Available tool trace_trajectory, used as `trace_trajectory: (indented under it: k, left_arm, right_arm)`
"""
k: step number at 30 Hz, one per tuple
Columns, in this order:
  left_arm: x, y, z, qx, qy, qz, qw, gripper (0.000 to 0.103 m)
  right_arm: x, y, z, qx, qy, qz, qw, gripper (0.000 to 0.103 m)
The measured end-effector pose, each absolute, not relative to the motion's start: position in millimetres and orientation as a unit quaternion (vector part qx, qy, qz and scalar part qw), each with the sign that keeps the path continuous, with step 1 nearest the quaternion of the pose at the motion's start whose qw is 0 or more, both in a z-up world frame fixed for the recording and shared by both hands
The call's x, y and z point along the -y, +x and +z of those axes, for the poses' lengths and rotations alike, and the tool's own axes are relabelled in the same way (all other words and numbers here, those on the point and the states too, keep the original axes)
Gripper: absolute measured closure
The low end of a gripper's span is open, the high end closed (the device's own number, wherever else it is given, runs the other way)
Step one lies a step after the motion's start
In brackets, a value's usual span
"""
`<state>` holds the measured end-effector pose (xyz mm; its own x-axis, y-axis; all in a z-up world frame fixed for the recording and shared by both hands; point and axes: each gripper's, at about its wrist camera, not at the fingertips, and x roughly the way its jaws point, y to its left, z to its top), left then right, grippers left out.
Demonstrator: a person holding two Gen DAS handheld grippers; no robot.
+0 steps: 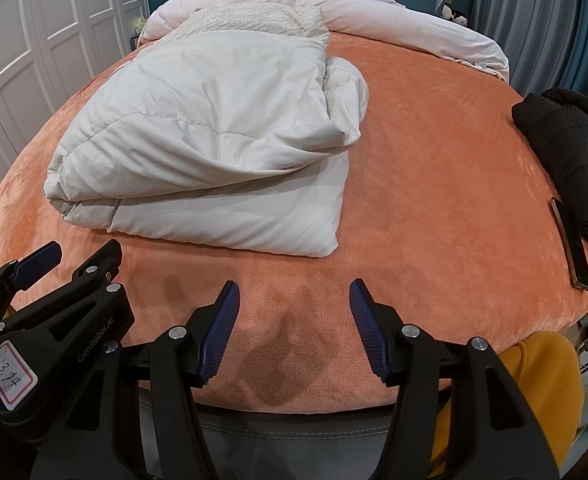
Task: Fold large clothes
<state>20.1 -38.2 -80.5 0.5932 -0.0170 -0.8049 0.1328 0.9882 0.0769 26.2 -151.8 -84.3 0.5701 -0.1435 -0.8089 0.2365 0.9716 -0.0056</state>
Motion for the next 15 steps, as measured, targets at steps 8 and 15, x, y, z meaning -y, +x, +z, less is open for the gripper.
trace_trajectory:
  k: [8, 15]
  left_arm:
    - [37.3, 21.1, -79.7, -0.447, 0.066, -0.042, 0.891, 0.045]
    - [36.7, 21.8, -80.3, -0.452, 0.064, -0.043, 0.889, 0.045]
  right_arm:
    - [152.6, 26.3, -84.3, -0.451, 0.051, -0.107, 0.885, 0.048]
    - [152.2, 25.8, -84.3, -0.451, 0.051, -0.108, 0.885, 0.048]
